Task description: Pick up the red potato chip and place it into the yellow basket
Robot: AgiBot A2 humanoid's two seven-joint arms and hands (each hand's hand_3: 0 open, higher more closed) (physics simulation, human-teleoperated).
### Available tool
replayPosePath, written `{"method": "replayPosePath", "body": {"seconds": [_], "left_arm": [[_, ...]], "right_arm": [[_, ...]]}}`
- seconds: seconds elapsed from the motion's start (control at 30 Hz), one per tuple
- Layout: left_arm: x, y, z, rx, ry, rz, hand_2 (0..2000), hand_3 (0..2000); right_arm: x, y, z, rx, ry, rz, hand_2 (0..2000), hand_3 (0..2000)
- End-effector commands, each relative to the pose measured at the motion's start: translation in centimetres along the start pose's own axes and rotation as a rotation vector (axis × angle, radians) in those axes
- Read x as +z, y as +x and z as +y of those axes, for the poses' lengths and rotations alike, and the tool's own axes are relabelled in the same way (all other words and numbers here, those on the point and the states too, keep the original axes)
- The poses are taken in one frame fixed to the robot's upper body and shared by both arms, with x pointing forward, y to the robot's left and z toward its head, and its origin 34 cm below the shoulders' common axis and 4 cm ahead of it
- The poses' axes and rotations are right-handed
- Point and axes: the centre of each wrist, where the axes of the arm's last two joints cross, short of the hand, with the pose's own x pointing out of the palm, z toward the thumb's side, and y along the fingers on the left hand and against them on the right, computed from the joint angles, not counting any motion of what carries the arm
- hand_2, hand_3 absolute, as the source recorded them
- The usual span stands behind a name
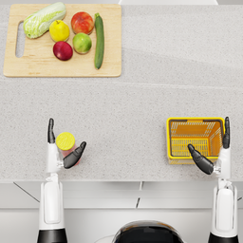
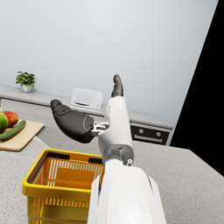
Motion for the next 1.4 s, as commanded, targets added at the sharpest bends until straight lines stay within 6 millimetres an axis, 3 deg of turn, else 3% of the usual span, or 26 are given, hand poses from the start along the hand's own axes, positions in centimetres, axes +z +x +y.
{"method": "replayPosePath", "body": {"seconds": [0.03,0.2,0.33,0.37,0.4,0.47,0.5,0.53,0.7,0.8,0.93,1.1,1.33,1.37,1.4], "left_arm": [[-3.1,0.4,0.5,-0.007,-0.121,-0.004,0,0],[-6.4,0.6,1.6,0.003,-0.254,-0.021,0,0],[-6.8,0.9,2.4,0.003,-0.278,-0.036,0,0],[-6.6,0.8,2.2,0.004,-0.267,-0.039,1361,327],[-6.0,0.9,2.0,-0.038,-0.239,-0.045,2000,653],[-3.9,0.8,1.4,-0.068,-0.154,-0.045,2000,1307],[-2.8,0.8,1.3,-0.073,-0.114,-0.045,2000,1633],[-0.7,0.7,1.3,-0.057,-0.035,-0.043,2000,1960],[11.9,2.7,1.7,-0.148,0.444,-0.043,2000,2000],[16.0,4.9,2.3,-0.207,0.588,-0.089,2000,2000],[18.7,8.3,2.3,-0.295,0.670,-0.151,2000,2000],[20.8,12.5,0.4,-0.457,0.746,-0.190,2000,2000],[19.6,16.1,-0.1,-0.589,0.682,-0.184,2000,2000],[19.4,16.4,-0.3,-0.598,0.677,-0.182,2000,2000],[19.5,16.5,-0.5,-0.609,0.681,-0.178,2000,2000]], "right_arm": [[0.1,0.2,-0.2,0.006,-0.005,-0.003,0,0],[0.0,0.5,-0.1,0.013,0.000,-0.012,0,0],[-0.3,0.8,0.2,0.016,0.012,-0.018,0,0],[-0.3,0.9,0.1,0.022,0.012,-0.021,0,0],[-0.4,1.1,0.2,0.026,0.019,-0.024,0,0],[-0.8,1.3,0.3,0.031,0.034,-0.028,0,0],[0.0,1.3,-0.2,0.029,-0.002,-0.030,0,0],[0.1,2.0,-0.2,0.054,-0.004,-0.040,0,0],[-0.2,8.9,-0.3,0.271,0.016,-0.140,0,0],[1.0,10.5,-1.0,0.296,-0.028,-0.184,0,0],[1.9,12.3,-1.7,0.338,-0.058,-0.219,0,0],[3.0,14.4,-2.7,0.375,-0.088,-0.260,0,0],[4.5,15.4,-3.5,0.384,-0.134,-0.294,0,0],[3.6,15.1,-3.0,0.381,-0.100,-0.281,0,0],[4.7,15.4,-3.6,0.383,-0.140,-0.296,0,0]]}}
